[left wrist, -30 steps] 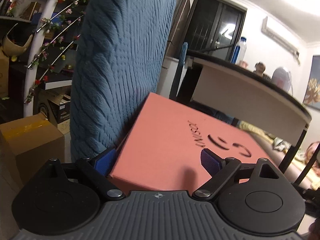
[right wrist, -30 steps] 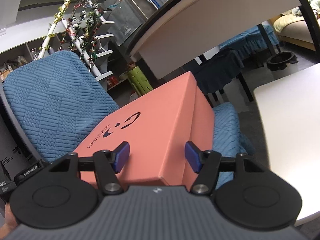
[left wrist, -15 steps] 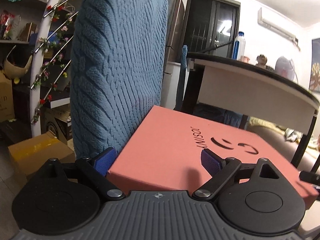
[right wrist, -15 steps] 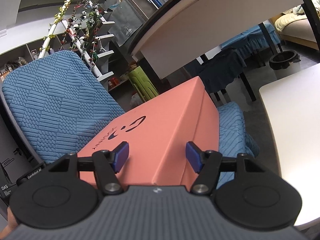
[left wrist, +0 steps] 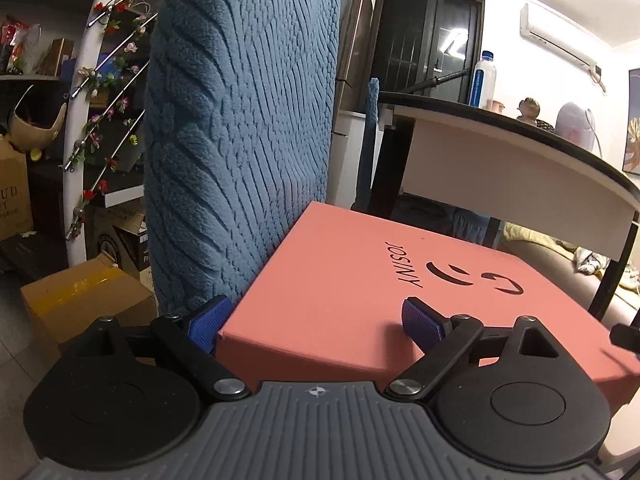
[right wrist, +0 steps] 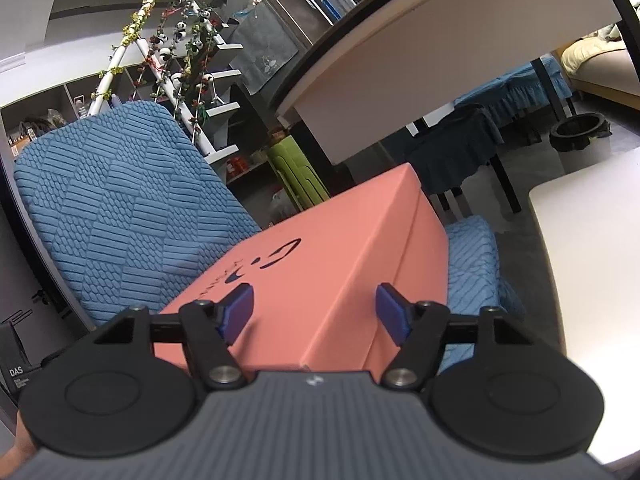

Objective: Organize soft objects
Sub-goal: 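Lower the lid onto the box opening with both grippers, then open both grippers to release the lid on the box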

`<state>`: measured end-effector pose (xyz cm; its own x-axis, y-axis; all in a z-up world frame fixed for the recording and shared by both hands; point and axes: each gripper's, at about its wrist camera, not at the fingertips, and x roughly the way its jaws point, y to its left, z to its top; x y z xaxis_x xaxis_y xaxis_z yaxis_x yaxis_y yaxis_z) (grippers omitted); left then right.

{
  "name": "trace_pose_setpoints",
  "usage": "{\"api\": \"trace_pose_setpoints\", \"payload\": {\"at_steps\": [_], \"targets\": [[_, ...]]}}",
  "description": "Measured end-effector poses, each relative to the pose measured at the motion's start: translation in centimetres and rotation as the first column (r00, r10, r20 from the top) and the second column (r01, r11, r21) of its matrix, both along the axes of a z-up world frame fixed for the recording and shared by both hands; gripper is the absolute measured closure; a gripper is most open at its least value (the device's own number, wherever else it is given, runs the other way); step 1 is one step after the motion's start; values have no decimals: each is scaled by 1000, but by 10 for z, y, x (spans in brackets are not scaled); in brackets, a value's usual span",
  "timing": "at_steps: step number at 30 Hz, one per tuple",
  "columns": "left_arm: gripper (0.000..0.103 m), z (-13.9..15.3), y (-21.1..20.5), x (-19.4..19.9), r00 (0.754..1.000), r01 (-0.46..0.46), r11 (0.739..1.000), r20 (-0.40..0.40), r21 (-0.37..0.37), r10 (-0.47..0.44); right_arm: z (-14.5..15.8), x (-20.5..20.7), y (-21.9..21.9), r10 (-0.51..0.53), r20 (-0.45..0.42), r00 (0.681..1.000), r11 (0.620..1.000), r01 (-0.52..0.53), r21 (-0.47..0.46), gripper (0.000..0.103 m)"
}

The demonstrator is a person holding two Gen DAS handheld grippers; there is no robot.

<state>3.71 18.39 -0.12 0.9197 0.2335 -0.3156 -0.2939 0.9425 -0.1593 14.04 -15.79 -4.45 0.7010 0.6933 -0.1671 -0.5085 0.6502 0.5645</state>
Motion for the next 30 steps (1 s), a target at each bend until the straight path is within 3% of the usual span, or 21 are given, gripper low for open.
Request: {"api": "trace_pose_setpoints", "payload": {"at_steps": [17, 25, 30], "targets": [[9, -8, 6, 6, 996, 6, 999, -90, -49, -11, -5, 5, 6, -10, 11, 1000, 996, 11, -94, 39], [9, -10, 7, 4, 996, 1, 998, -91, -57, -7, -1, 4, 8, -3, 55, 999, 989, 11, -148, 43], [9, -4, -7, -1, 995, -29, 1000, -94, 6, 29, 7, -7, 7, -2, 109, 994, 981, 23, -191, 43]]}}
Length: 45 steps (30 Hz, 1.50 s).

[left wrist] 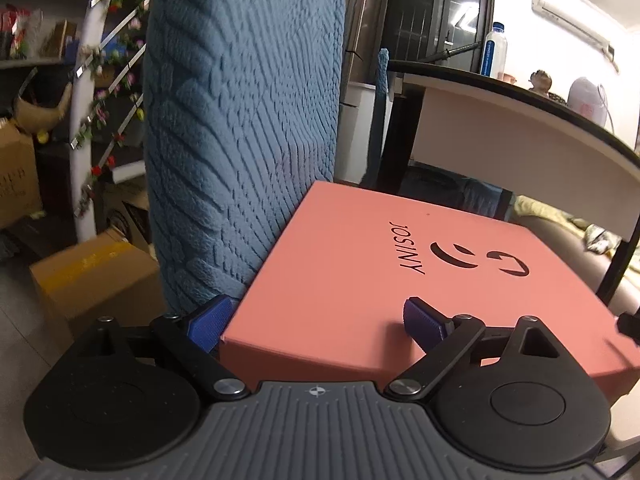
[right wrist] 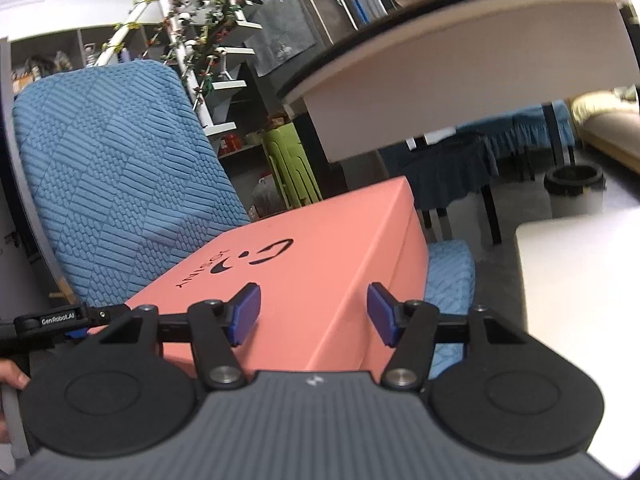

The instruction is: Organize soft objects

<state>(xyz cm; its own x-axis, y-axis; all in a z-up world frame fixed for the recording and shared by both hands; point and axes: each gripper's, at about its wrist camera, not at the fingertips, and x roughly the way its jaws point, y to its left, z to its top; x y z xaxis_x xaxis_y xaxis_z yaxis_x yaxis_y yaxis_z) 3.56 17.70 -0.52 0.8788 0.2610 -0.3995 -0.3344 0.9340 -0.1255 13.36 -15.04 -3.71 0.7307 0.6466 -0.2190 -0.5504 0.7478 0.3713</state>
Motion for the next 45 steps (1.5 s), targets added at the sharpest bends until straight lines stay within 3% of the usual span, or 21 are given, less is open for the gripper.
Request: {"api": "trace_pose_setpoints", "payload": {"at_steps": [10, 17, 30, 37, 39, 45], "targets": [[6, 22, -47, -17, 993, 73, 993, 83, 93, -81, 14, -17, -20, -51, 33, 998, 997, 53, -64, 43], [2, 29, -73, -21, 986, 115, 990, 112, 86, -125, 22, -28, -34, -92, 35, 995, 992, 95, -88, 42], [0, 25, -99, -25, 983, 109, 986, 137, 126, -126, 27, -48, -52, -142, 54, 988, 981, 148, -123, 41], [0, 23, -108, -32, 978, 103, 984, 167, 146, -128, 28, -58, -60, -164, 67, 984, 975, 172, -140, 27], [0, 22, -112, -34, 975, 112, 981, 175, 156, -139, 26, -61, -61, -174, 79, 982, 971, 184, -150, 20], [0, 20, -124, -34, 967, 144, 974, 185, 172, -176, 25, -75, -62, -171, 141, 975, 966, 194, -172, 10]]}}
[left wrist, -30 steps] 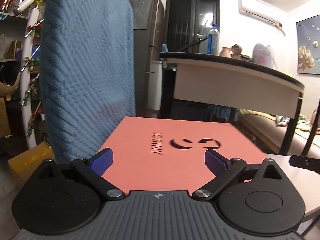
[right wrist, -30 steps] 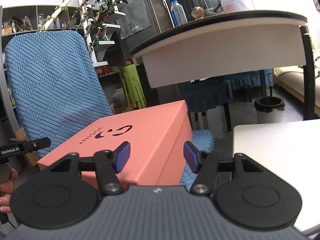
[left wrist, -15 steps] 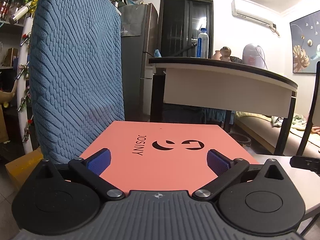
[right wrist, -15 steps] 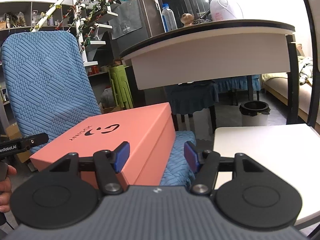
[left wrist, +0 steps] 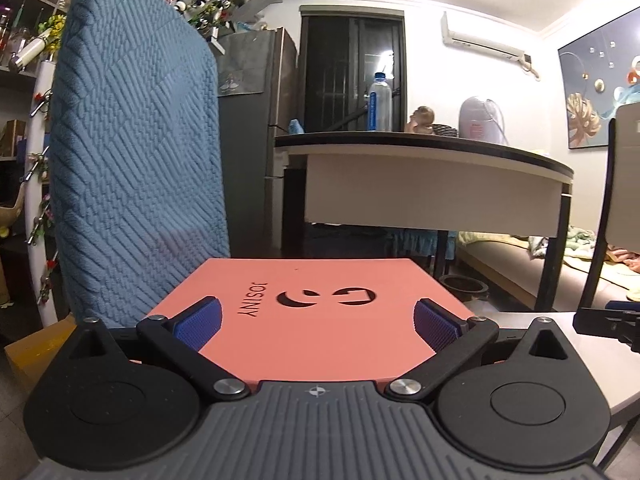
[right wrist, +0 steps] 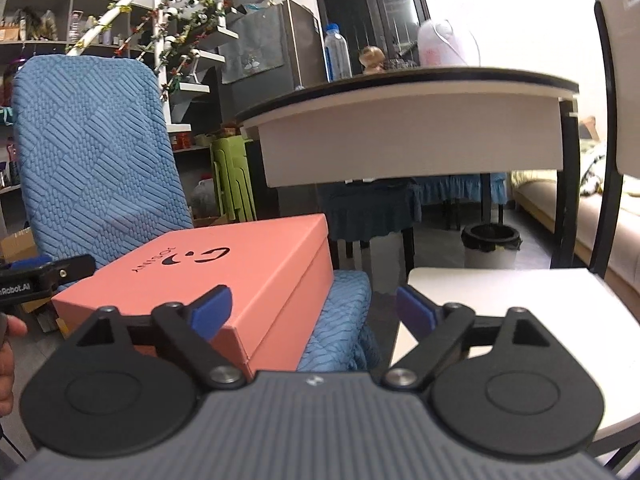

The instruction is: Organize soft objects

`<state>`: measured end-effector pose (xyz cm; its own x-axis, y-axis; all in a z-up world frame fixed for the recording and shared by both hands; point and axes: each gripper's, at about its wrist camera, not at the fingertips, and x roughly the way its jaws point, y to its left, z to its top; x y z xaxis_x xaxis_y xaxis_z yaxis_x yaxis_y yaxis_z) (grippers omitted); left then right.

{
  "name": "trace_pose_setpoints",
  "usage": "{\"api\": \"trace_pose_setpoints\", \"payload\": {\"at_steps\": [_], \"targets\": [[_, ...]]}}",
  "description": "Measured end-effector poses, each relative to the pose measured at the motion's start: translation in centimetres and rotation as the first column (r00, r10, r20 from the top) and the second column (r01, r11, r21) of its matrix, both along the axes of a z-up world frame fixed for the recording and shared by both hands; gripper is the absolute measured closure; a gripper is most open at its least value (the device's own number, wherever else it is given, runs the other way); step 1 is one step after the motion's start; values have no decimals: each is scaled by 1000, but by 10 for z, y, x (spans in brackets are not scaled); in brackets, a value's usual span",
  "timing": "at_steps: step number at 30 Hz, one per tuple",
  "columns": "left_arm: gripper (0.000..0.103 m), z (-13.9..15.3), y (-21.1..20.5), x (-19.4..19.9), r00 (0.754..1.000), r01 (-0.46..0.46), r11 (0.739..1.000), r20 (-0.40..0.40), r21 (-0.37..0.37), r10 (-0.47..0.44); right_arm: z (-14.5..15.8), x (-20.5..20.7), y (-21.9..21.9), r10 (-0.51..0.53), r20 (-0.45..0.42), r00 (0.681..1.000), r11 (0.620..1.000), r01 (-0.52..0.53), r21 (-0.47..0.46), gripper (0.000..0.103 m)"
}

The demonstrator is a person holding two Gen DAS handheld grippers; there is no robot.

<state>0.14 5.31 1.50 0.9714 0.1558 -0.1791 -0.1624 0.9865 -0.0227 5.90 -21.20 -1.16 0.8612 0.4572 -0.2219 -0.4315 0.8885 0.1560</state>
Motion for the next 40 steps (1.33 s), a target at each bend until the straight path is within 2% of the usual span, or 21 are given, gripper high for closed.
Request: {"api": "trace_pose_setpoints", "payload": {"at_steps": [5, 30, 40], "targets": [[0, 0, -8, 5, 1000, 17, 1000, -9, -3, -17, -1, -6, 0, -6, 31, 1000, 1000, 7, -11, 0], [0, -6, -31, 6, 999, 36, 996, 10, 84, -37, -5, -11, -12, -83, 42, 996, 997, 83, -7, 0], [0, -5, -26, 7, 999, 41, 997, 2, 66, -41, -5, -7, -10, -89, 36, 995, 996, 89, -4, 0]]}}
